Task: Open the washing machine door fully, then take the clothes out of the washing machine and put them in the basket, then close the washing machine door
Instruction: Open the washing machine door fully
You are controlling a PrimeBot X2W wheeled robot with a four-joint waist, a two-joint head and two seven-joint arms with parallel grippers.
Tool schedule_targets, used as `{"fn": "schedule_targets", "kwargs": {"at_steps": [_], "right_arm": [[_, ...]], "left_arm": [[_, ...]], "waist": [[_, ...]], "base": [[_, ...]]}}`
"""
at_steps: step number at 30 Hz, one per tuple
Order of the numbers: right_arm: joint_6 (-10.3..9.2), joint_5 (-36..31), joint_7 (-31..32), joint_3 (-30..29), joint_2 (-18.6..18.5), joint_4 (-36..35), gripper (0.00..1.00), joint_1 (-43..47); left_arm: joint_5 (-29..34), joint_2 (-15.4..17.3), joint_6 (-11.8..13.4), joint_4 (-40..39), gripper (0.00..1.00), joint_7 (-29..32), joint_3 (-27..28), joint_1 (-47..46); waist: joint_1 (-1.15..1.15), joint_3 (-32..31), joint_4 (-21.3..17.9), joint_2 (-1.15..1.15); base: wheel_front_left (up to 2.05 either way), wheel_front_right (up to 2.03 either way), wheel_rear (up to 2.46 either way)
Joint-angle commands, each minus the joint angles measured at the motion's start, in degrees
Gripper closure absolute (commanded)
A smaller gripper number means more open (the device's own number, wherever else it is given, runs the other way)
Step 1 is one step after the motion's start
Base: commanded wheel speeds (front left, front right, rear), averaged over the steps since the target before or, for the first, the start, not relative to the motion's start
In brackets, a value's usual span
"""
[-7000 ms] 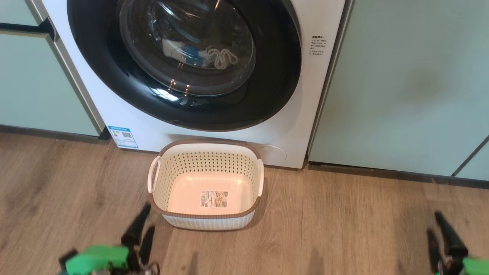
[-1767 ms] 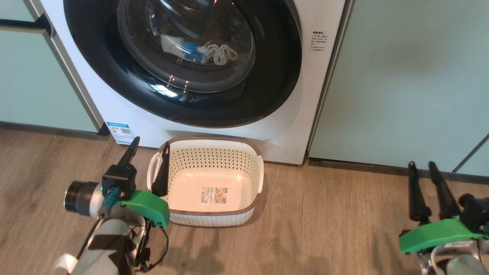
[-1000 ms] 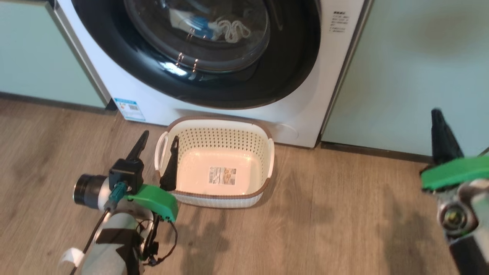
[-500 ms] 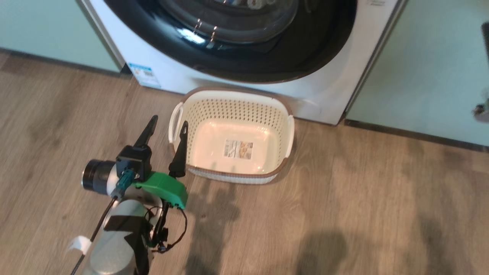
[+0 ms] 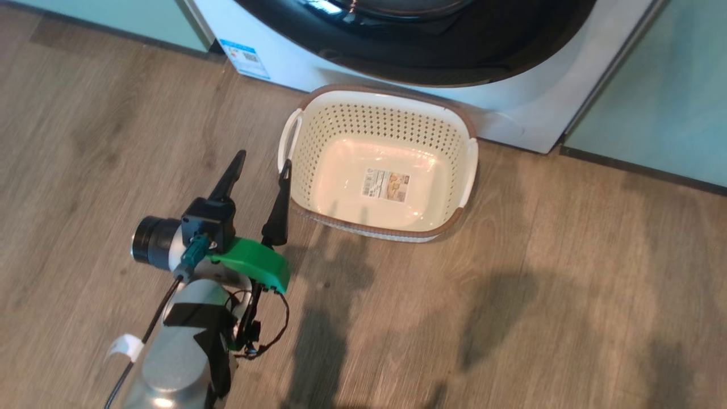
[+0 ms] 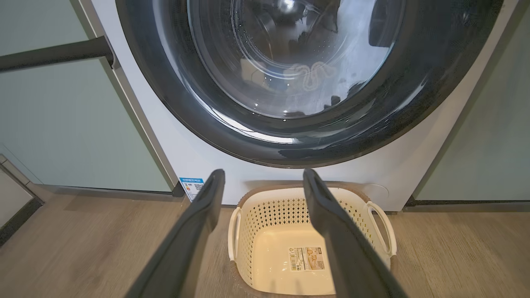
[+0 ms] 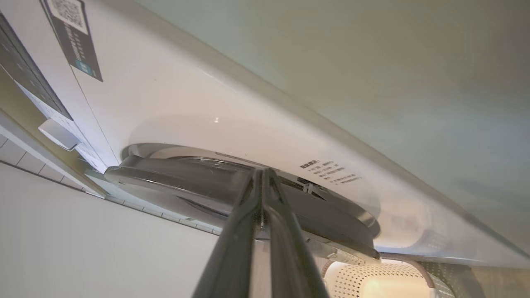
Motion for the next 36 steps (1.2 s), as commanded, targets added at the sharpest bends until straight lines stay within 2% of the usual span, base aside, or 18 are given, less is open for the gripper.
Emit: {"fn": "schedule_targets", "kwargs": {"at_steps": [1,6,12,19,36], "right_arm": [[-0.16,0.67,0.73,0.00,0.27,-0.77,1.00,-2.37],[-0.16,2.42,4.53,0.27,2.77,2.53,1.00,-6.87],[-0.16,1.69,9.02,2.27,4.13,6.57,1.00,-11.33],[-0.16,1.32,10.59,2.71,5.57,9.96,1.00,-14.80],[-0.16,-0.01,11.32,3.32,7.10,13.24,1.00,-19.08]], "left_arm": [[-0.31,0.77,0.31,-1.89,0.00,-0.36,1.22,-1.57],[-0.58,0.67,0.49,-1.82,0.00,-0.36,0.18,-2.41],[-1.14,0.62,0.85,-1.87,0.00,-0.36,-0.96,-3.42],[-2.33,0.61,1.58,-2.09,0.00,-0.36,-2.23,-4.19],[-3.68,0.60,2.42,-2.36,0.00,-0.36,-3.36,-5.64]], "waist": [[-0.01,0.80,0.62,0.00],[-0.01,2.18,1.50,0.00],[-0.01,3.46,2.44,0.00],[-0.01,4.71,3.25,0.00],[-0.01,6.90,4.54,0.00]], "base": [[0.00,0.00,0.00],[0.00,0.00,0.00],[0.00,0.00,0.00],[0.00,0.00,0.00],[0.00,0.00,0.00]]}}
